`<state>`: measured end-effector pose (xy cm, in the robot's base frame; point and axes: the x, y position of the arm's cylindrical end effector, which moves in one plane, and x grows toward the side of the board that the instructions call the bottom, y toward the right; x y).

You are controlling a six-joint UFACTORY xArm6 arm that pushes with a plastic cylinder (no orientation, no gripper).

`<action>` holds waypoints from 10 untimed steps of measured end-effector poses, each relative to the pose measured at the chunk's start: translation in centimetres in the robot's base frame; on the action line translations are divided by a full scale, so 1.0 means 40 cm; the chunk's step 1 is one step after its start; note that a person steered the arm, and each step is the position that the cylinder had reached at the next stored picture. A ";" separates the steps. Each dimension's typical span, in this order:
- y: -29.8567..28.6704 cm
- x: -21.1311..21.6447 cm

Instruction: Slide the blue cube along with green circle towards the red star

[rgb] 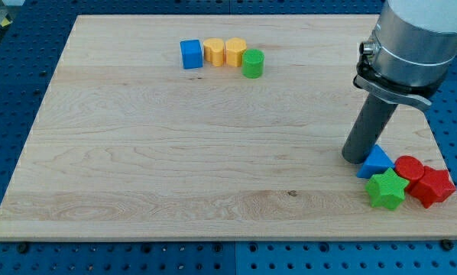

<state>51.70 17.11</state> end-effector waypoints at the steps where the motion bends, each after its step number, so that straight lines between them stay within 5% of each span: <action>1: 0.003 0.000; 3: -0.310 -0.079; 6: -0.819 -0.427; 7: -0.854 -0.559; 8: -0.741 -0.647; 10: -0.677 -0.539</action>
<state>30.15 -9.95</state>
